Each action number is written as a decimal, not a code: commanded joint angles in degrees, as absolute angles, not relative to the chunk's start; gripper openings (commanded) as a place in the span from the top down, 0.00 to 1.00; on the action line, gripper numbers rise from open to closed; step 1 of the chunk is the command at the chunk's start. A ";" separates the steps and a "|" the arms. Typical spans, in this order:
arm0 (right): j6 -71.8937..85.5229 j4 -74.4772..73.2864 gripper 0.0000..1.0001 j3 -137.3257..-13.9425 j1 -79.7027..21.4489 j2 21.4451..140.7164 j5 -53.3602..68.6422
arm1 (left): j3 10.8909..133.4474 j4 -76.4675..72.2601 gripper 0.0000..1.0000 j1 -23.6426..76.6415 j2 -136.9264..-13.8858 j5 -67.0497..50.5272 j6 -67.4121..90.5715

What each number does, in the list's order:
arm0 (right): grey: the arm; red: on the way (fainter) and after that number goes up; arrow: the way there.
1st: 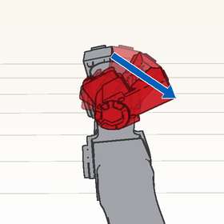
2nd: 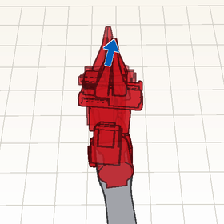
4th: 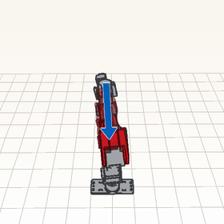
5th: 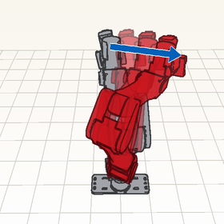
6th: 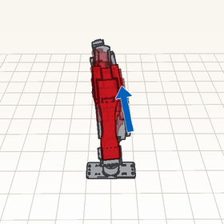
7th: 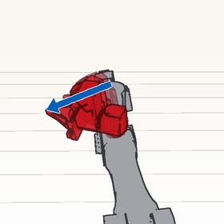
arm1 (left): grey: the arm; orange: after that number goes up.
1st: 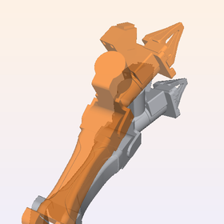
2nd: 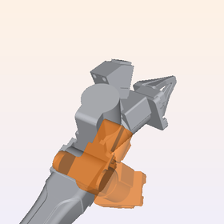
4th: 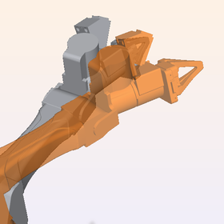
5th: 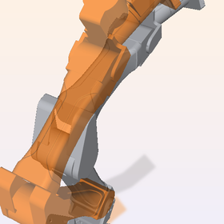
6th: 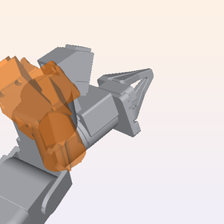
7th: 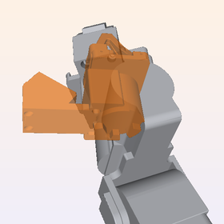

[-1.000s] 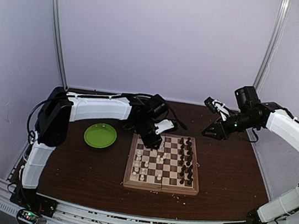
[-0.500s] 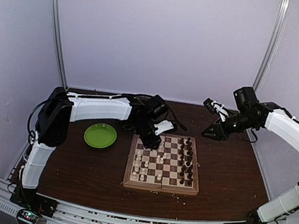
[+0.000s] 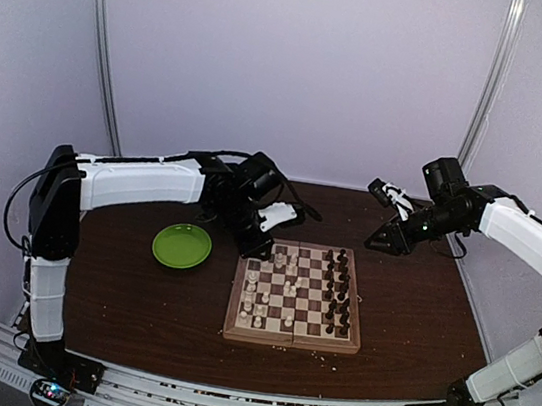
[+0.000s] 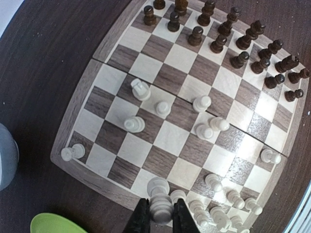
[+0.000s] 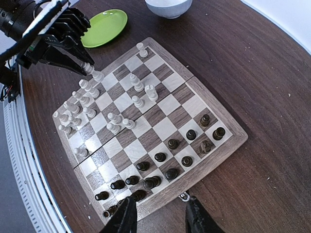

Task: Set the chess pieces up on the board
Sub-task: Place the queen at d1, then pick up the bishop from the chessboard, then place the bishop on c1.

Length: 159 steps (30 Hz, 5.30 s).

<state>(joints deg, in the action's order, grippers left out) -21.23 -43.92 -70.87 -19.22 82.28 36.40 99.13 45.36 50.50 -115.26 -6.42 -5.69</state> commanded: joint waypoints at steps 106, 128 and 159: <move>-21.89 -45.44 0.65 -72.69 -19.15 84.46 37.49 | 114.91 42.60 0.80 47.15 -132.63 -12.58 -4.39; -21.98 -45.68 0.65 -72.86 -19.15 84.90 37.79 | 99.41 42.63 0.92 43.69 -120.40 -9.18 -6.38; -22.07 -45.93 0.65 -72.96 -19.12 85.87 37.75 | 100.82 41.34 0.90 43.74 -124.63 -12.43 -3.98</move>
